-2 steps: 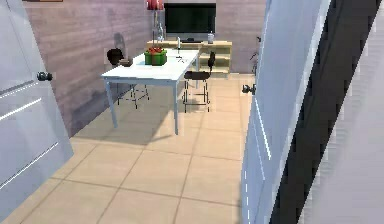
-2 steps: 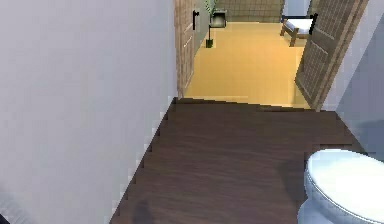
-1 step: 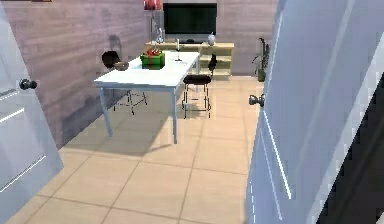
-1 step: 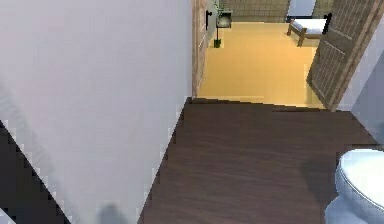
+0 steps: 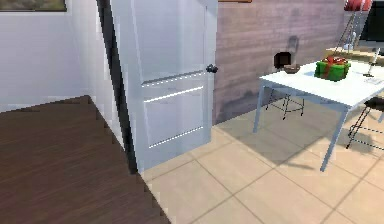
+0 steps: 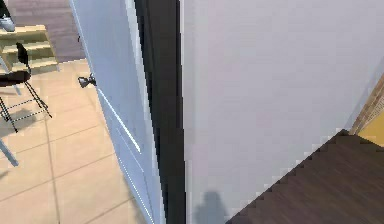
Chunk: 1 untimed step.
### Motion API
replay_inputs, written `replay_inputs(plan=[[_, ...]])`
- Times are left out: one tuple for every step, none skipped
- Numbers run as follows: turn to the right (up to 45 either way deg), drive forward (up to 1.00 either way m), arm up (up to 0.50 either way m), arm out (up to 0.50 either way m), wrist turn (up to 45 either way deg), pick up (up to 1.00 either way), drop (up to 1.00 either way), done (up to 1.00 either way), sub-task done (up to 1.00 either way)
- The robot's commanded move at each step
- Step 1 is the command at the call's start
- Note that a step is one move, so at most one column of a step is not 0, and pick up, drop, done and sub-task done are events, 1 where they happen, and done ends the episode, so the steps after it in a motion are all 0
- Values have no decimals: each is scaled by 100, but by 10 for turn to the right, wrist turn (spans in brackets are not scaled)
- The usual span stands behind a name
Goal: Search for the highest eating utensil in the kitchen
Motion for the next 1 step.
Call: replay_inputs(plan=[[-30,0,0,0,0,0,0,0,0]])
